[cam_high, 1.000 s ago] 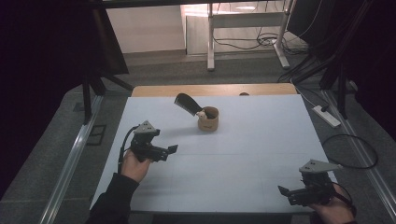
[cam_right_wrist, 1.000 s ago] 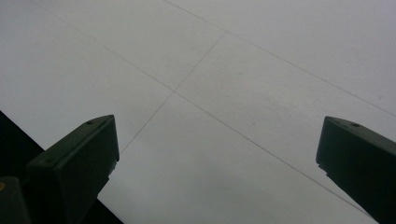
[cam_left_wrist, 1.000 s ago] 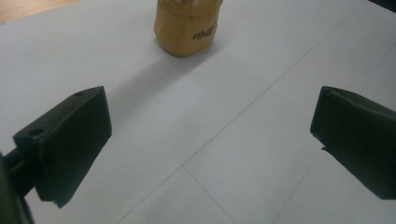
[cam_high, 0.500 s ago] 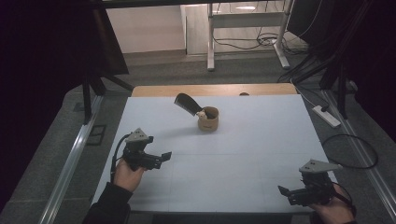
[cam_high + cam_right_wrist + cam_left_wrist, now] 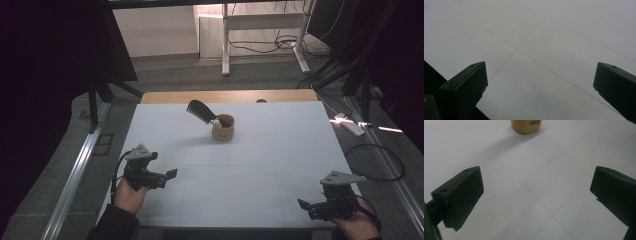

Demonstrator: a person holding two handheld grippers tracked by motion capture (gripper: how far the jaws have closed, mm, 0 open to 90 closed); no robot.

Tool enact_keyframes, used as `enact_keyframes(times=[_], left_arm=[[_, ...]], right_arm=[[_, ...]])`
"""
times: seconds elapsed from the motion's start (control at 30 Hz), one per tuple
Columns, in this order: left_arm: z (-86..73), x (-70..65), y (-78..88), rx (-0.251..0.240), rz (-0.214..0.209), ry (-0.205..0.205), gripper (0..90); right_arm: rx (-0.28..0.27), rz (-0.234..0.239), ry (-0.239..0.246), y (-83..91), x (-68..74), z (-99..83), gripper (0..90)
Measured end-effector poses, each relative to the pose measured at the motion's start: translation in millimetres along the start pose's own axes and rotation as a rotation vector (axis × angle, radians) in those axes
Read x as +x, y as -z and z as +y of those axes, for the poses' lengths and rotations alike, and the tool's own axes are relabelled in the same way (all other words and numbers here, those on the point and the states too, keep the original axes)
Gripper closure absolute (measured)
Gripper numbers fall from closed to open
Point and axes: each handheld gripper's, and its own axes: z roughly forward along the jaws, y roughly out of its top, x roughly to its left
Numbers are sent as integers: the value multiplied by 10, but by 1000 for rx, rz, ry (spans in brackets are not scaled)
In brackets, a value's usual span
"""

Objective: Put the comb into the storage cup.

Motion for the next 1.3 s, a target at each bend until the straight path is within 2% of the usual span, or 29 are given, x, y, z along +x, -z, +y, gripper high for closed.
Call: enact_keyframes(times=[0.53, 1.3], left_arm=[[-186, -24, 186, -3, 24, 24, 0], [-383, -64, 336, 23, 48, 41, 0]], right_arm=[[1, -6, -9, -2, -8, 1, 0], [6, -26, -34, -5, -22, 2, 0]])
